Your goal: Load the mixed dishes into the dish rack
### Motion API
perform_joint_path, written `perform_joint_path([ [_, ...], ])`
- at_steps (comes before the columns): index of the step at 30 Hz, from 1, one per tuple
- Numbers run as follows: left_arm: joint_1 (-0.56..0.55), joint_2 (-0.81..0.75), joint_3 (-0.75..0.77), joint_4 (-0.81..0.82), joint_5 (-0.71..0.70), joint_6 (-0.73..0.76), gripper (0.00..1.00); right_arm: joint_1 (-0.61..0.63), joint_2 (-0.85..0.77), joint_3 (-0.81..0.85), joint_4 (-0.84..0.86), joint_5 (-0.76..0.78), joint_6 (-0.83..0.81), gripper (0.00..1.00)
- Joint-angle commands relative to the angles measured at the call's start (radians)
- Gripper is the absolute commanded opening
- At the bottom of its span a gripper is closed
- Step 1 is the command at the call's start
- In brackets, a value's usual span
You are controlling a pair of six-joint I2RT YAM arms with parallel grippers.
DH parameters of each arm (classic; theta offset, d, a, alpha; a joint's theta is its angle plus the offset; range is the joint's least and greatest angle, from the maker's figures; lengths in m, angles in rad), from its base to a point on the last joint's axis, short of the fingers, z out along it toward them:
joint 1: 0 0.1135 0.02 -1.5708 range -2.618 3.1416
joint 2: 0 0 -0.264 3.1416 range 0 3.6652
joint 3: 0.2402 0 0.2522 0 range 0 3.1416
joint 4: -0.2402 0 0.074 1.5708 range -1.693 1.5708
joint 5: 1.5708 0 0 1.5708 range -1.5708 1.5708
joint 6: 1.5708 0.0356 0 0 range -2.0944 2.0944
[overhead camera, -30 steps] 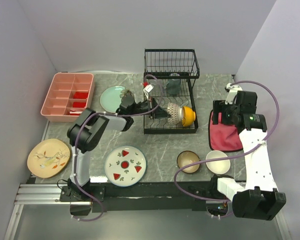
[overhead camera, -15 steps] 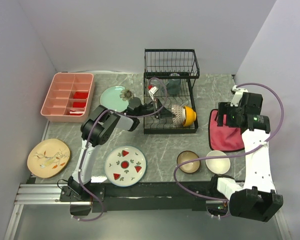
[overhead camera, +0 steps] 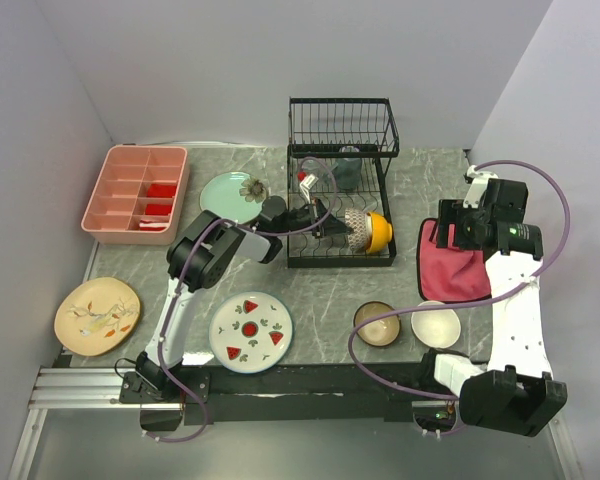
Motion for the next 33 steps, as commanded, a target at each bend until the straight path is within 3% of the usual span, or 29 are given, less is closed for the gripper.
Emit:
perform_joint_path([
  [1, 0.002, -0.028, 0.007, -0.043, -0.057, 0.069, 0.03, -0.008, -0.001, 0.025, 0.021, -0.005, 0.001, 0.88],
  [9, 0.014, -0.131, -0.137, -0.035, -0.096, 0.096, 0.01, -0.008, 0.008, 0.021, 0.039, -0.018, 0.005, 0.88],
  [13, 0.015, -0.131, -0.122, -0.078, -0.083, 0.13, 0.06, -0.008, 0.0, 0.004, 0.054, -0.025, 0.015, 0.88],
  [17, 0.012, -0.143, -0.091, -0.135, -0.07, 0.181, 0.38, -0.008, -0.006, -0.015, 0.056, -0.033, 0.018, 0.88],
  [18, 0.012, -0.155, -0.093, -0.155, -0.076, 0.205, 0.42, -0.008, -0.012, -0.019, 0.058, -0.036, 0.018, 0.88],
  [20, 0.014, -0.203, -0.1, -0.237, -0.094, 0.233, 0.48, -0.01, -0.015, -0.027, 0.062, -0.042, 0.022, 0.88],
  [26, 0.069, -0.413, -0.183, -0.44, -0.053, 0.339, 0.54, -0.008, -0.018, -0.025, 0.065, -0.077, 0.036, 0.88],
  [29, 0.092, -0.603, -0.243, -0.671, -0.027, 0.542, 0.56, -0.008, -0.018, -0.031, 0.07, -0.097, 0.033, 0.88],
  [33, 0.042, -0.729, -0.269, -0.946, 0.111, 1.086, 0.56, -0.008, -0.027, -0.061, 0.119, -0.108, 0.028, 0.88],
])
